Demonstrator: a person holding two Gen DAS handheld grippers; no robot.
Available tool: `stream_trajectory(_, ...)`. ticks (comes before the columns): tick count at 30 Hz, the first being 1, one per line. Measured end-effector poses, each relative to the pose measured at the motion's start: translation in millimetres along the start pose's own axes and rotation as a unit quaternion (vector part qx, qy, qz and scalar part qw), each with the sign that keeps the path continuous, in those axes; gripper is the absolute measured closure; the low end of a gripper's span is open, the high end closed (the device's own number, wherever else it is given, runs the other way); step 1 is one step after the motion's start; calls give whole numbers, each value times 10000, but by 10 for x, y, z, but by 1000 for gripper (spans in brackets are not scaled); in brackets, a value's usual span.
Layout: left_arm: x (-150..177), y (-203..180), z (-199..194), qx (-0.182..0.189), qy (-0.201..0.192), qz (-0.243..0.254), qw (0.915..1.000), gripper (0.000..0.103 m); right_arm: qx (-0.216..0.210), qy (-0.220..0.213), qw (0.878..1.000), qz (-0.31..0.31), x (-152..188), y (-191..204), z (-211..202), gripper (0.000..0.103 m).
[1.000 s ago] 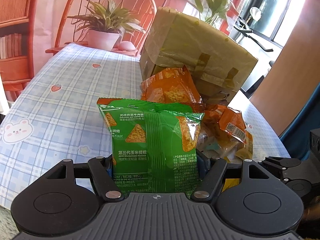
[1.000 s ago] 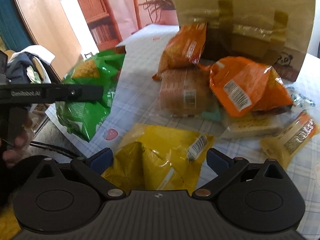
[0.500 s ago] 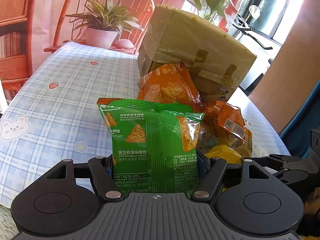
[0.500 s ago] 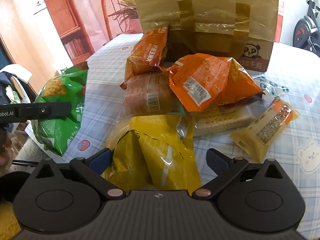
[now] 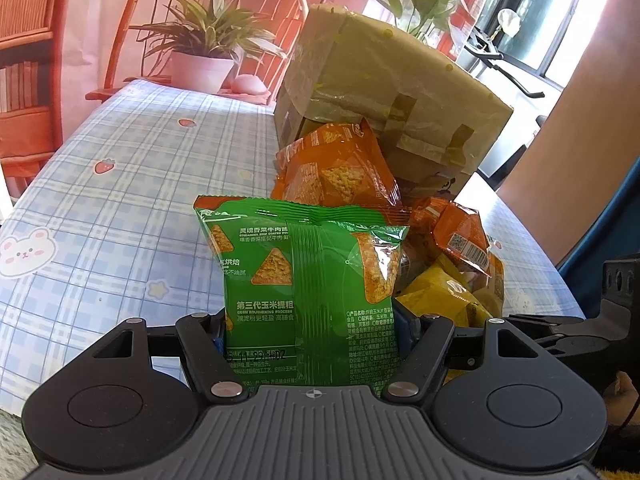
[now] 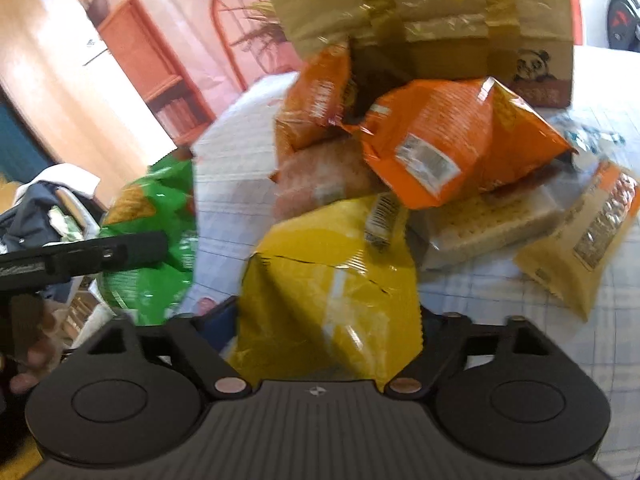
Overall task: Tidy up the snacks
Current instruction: 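Hold the green chip bag in the left tool while the right tool grasps the yellow bag, then carry the green bag and yellow bag with both tools over the box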
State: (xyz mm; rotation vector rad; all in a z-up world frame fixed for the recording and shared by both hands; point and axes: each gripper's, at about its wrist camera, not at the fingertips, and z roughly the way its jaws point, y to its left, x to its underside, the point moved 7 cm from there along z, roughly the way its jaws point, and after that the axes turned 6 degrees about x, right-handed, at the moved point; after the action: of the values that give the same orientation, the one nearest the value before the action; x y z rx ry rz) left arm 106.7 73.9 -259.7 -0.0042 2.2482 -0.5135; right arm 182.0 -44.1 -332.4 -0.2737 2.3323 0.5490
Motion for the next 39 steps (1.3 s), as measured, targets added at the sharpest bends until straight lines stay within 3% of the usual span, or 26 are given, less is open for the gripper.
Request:
stream_trajectory(6,8,17,-6,15,3,14,10000,30,72,-62,10000,-9,-18,20,-25,14)
stream_trajectory(16,13,31,21,12,35,24,10000,30,-208,-83,9960,861,-91,-178,45,14)
stream_trajectory(19,15,35,24,11,17,11,10000,30,-338,-84,9938,1055,-88,-209,56,19)
stream_trajectory(20,16,36,24,17,10,5,10000,30,-310,-103,9940,1039,-83,-200,42,24)
stream_trajectory(25,29,35,16,31,-19,13,10000,30,-283,-200,9960,820,-82,-137,-40,29)
stream_trajectory(32,19,54,-21,67,-105,-23,9999,30,9,-665,9976,-182,-137,148,-264,29)
stream_trajectory(39,-138,-4,-93,153,-309,33,9994,30,11,-1120,9933,-297,-249,183,-475,29)
